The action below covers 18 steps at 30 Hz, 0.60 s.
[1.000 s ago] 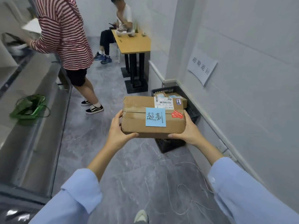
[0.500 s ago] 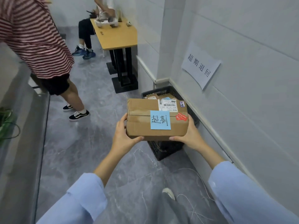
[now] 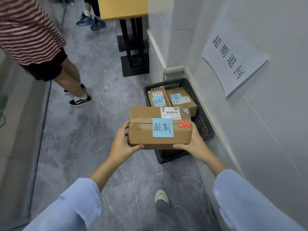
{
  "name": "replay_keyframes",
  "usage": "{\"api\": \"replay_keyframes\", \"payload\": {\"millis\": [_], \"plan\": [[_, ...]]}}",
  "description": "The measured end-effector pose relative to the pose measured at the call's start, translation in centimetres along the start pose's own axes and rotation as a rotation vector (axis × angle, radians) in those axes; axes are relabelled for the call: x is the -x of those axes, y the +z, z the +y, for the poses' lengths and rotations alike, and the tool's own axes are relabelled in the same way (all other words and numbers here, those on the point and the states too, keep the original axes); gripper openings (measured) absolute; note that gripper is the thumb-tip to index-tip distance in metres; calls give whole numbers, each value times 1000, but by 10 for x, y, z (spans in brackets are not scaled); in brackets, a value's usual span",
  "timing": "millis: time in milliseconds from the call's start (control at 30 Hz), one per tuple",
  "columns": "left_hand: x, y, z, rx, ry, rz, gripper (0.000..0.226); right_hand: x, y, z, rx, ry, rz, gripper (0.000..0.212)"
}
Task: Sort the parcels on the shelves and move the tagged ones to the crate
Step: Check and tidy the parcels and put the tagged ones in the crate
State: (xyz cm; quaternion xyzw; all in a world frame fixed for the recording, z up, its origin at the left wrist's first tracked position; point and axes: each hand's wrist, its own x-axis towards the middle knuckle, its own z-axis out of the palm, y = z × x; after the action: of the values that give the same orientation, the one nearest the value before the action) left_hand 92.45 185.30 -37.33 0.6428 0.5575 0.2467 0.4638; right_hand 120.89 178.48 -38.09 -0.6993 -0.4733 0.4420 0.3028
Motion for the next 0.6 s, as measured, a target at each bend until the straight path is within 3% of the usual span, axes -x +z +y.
{"api": "replay_keyframes", "payload": {"millis": [300,600], "plan": [[-74,86,-7,-27,-81,-70,99,-75,-55,73,141,90,-41,116],[-110,120,-24,-84,-149,-190,98,-104,-77,122,202,96,-64,118]]}}
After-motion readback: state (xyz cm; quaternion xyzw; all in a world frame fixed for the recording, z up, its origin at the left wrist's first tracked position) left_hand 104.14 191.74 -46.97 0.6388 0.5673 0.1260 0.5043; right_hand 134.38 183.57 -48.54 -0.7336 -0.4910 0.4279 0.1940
